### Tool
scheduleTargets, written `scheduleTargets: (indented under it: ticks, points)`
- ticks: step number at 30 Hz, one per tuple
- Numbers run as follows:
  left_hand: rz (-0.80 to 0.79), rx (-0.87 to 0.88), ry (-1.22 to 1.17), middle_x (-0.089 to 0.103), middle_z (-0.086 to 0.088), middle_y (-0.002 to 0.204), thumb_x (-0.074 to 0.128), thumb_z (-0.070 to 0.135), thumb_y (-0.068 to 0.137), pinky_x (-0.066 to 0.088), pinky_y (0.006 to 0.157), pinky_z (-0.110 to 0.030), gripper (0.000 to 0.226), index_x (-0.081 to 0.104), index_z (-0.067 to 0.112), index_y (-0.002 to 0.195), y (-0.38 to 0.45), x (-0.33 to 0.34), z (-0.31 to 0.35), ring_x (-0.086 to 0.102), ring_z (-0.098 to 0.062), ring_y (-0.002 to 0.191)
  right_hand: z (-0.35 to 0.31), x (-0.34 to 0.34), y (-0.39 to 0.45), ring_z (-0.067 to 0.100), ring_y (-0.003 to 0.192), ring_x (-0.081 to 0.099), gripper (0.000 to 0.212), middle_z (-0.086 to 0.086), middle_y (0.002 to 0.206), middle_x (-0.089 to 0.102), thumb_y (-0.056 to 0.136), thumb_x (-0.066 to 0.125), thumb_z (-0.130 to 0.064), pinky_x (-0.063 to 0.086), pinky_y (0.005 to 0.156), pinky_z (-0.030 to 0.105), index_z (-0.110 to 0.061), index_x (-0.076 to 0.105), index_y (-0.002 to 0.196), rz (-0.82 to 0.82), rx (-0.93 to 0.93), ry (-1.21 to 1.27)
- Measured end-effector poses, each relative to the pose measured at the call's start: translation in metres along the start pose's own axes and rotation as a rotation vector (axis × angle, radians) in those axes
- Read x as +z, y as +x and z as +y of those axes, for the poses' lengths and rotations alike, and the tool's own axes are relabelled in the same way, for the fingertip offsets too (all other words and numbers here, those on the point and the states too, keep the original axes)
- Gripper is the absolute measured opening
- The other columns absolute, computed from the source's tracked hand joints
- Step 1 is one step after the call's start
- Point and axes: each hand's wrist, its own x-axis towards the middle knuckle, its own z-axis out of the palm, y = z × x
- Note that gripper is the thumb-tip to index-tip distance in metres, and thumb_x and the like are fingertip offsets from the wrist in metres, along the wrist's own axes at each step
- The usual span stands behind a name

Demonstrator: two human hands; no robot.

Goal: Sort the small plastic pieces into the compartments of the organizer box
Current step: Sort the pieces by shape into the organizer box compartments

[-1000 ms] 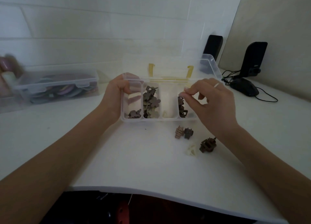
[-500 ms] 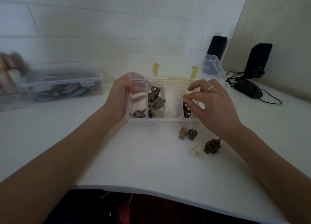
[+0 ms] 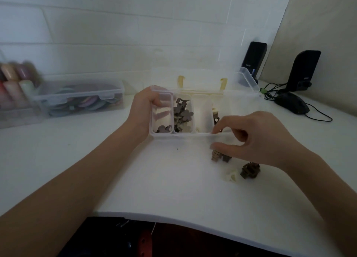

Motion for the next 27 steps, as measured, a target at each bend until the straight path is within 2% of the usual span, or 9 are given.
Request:
scheduleTargets:
  ticks: [4, 6, 9, 11, 15, 18, 23, 27]
  points:
    - [0.024, 0.010, -0.006, 0.065, 0.003, 0.063, 0.039, 0.006, 0.046, 0.045, 0.067, -0.028, 0.027, 0.059, 0.018, 0.060, 0.002, -0.001, 0.000, 0.058, -0.014, 0.067, -0.003, -0.007, 0.001, -0.008, 0.039, 0.026, 0.039, -0.015, 0.041, 0.026, 0.072, 0.048, -0.068, 0.027, 0.044, 0.018, -0.035, 0.067, 0.078, -0.006, -0.013, -0.054]
    - [0.024, 0.011, -0.001, 0.065, 0.002, 0.065, 0.039, 0.006, 0.046, 0.046, 0.069, -0.029, 0.028, 0.056, 0.015, 0.066, 0.002, -0.001, 0.001, 0.058, -0.016, 0.071, -0.007, -0.006, 0.001, -0.009, 0.039, 0.028, 0.041, -0.016, 0.041, 0.030, 0.071, 0.046, -0.072, 0.027, 0.046, 0.018, -0.041, 0.069, 0.087, -0.111, -0.005, -0.074]
    - [0.018, 0.013, 0.003, 0.067, 0.002, 0.066, 0.039, 0.006, 0.046, 0.047, 0.073, -0.031, 0.029, 0.055, 0.014, 0.069, 0.003, -0.002, 0.001, 0.058, -0.018, 0.075, -0.011, -0.004, 0.002, -0.006, 0.048, 0.035, 0.040, -0.019, 0.052, 0.041, 0.075, 0.050, -0.066, 0.035, 0.057, 0.021, -0.049, 0.062, 0.109, -0.293, 0.053, -0.132]
    - [0.018, 0.015, -0.003, 0.067, 0.002, 0.065, 0.039, 0.006, 0.046, 0.046, 0.075, -0.032, 0.029, 0.056, 0.015, 0.068, 0.003, -0.002, 0.001, 0.058, -0.018, 0.075, -0.012, -0.005, 0.003, -0.005, 0.054, 0.038, 0.034, -0.022, 0.058, 0.042, 0.078, 0.053, -0.062, 0.039, 0.065, 0.022, -0.048, 0.063, 0.107, -0.338, 0.076, -0.161]
    - [0.014, 0.011, -0.001, 0.066, 0.003, 0.064, 0.038, 0.006, 0.046, 0.045, 0.073, -0.030, 0.029, 0.055, 0.015, 0.067, 0.002, -0.001, 0.001, 0.058, -0.016, 0.072, -0.010, -0.004, 0.004, 0.002, 0.068, 0.052, 0.024, -0.019, 0.070, 0.057, 0.080, 0.056, -0.058, 0.046, 0.069, 0.024, -0.040, 0.066, 0.094, -0.359, 0.099, -0.149]
    - [0.011, 0.002, -0.001, 0.067, 0.003, 0.064, 0.038, 0.006, 0.046, 0.046, 0.075, -0.031, 0.029, 0.055, 0.015, 0.068, 0.002, -0.001, 0.001, 0.060, -0.015, 0.070, -0.009, -0.003, 0.004, 0.004, 0.066, 0.054, 0.023, -0.016, 0.081, 0.066, 0.080, 0.058, -0.056, 0.046, 0.067, 0.023, -0.038, 0.067, 0.091, -0.357, 0.102, -0.139]
    - [0.010, -0.001, 0.008, 0.068, 0.002, 0.066, 0.038, 0.006, 0.046, 0.045, 0.076, -0.032, 0.030, 0.056, 0.015, 0.069, 0.003, -0.002, 0.001, 0.060, -0.017, 0.075, -0.011, -0.004, 0.002, -0.010, 0.059, 0.044, 0.025, -0.023, 0.086, 0.064, 0.077, 0.058, -0.058, 0.040, 0.063, 0.016, -0.045, 0.065, 0.098, -0.351, 0.084, -0.093]
    - [0.013, -0.001, 0.006, 0.067, 0.003, 0.065, 0.039, 0.006, 0.047, 0.045, 0.075, -0.032, 0.029, 0.056, 0.016, 0.069, 0.004, -0.002, 0.000, 0.059, -0.017, 0.074, -0.015, -0.001, 0.002, -0.026, 0.072, 0.042, 0.017, -0.031, 0.075, 0.050, 0.079, 0.063, -0.050, 0.033, 0.058, 0.009, -0.043, 0.065, 0.095, -0.339, 0.032, -0.042]
